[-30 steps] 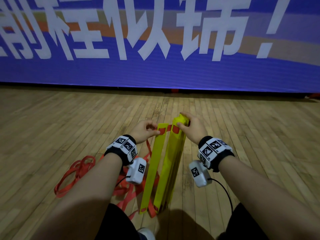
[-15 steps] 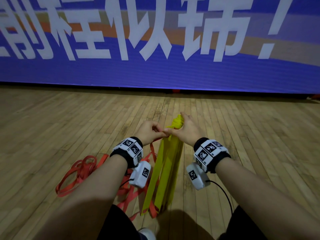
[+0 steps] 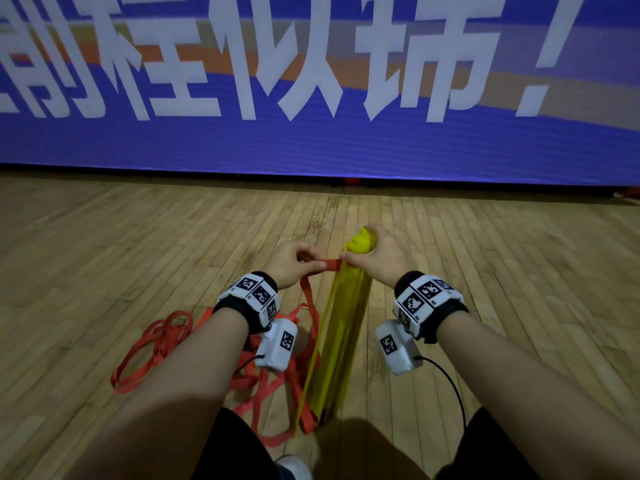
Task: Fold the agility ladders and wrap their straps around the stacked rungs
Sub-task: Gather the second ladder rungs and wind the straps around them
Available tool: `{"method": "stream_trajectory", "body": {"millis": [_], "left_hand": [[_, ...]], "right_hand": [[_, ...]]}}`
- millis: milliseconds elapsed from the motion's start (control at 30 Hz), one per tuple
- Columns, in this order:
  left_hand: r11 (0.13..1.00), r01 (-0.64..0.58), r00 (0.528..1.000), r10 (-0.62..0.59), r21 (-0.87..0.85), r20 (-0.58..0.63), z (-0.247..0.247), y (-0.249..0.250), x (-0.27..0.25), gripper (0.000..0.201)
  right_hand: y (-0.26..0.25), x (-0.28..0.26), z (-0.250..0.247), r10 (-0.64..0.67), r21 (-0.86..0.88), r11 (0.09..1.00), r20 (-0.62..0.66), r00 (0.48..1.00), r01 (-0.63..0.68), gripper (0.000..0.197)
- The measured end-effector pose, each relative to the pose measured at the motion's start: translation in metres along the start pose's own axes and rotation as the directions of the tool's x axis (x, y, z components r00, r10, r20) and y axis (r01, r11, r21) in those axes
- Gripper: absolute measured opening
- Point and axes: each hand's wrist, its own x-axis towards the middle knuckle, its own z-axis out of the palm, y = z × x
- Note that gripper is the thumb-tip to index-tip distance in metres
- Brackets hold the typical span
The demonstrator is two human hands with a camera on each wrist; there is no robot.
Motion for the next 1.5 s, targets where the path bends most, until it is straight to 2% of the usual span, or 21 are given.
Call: {"method": "stream_trajectory", "body": {"millis": [133, 367, 667, 867, 1000, 1133, 1333, 1500], "left_hand": [[0.999, 0.033, 0.999, -0.033, 0.039, 0.004, 0.001, 0.001, -0.001, 0.02], [0.997, 0.048, 0.997, -0.044, -0.057, 0.056, 0.004, 0.001, 0.0, 0.02], [0.984, 0.054, 0.987, -0.026, -0.172, 0.161, 0.005, 0.007, -0.003, 0.018], [0.97, 0.096, 0.983, -0.058, -0.221, 0.173, 0.001, 0.006, -0.005, 0.02], [0.971, 0.116, 0.974, -0.07, -0.208, 0.214, 0.003, 0.008, -0.006, 0.017], [0.963, 0.157, 0.959, -0.097, -0.217, 0.266, 0.002, 0.011, -0.006, 0.015], [0.954, 0.191, 0.959, -0.131, -0.23, 0.25, -0.001, 0.01, -0.006, 0.016], [0.973, 0.148, 0.969, -0.107, -0.179, 0.22, -0.001, 0.01, -0.006, 0.017]], "right_hand": [[0.004, 0.001, 0.001, 0.013, -0.018, 1.0, -0.042, 0.999, -0.014, 0.057], [0.008, 0.002, 0.0, -0.025, 0.019, 0.999, -0.036, 0.999, 0.026, 0.054], [0.015, 0.01, 0.005, -0.106, 0.118, 0.988, 0.01, 0.994, 0.104, 0.059], [0.018, 0.015, 0.004, -0.129, 0.213, 0.971, 0.092, 0.987, 0.107, 0.068], [0.019, 0.016, 0.005, -0.139, 0.176, 0.977, 0.083, 0.987, 0.123, 0.077], [0.022, 0.018, 0.005, -0.148, 0.169, 0.977, 0.08, 0.986, 0.133, 0.068], [0.026, 0.021, 0.006, -0.172, 0.254, 0.956, 0.088, 0.981, 0.145, 0.068], [0.03, 0.023, 0.004, -0.193, 0.266, 0.95, 0.082, 0.978, 0.165, 0.074]]}}
